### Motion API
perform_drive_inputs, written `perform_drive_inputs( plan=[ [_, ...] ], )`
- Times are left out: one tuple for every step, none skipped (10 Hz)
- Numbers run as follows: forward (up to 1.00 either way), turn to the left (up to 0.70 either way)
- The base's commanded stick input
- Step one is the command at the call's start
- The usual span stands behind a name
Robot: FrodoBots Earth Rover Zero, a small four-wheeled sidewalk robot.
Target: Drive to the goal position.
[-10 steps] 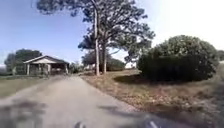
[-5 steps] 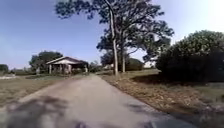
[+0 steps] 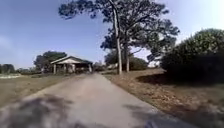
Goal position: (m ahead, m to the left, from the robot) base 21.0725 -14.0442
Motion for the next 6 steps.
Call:
perform_drive_inputs(
  plan=[
    [0.97,0.28],
    [0.98,0.07],
    [0.99,0.03],
    [0.99,0.29],
    [0.99,0.39],
    [0.99,0.39]
  ],
)
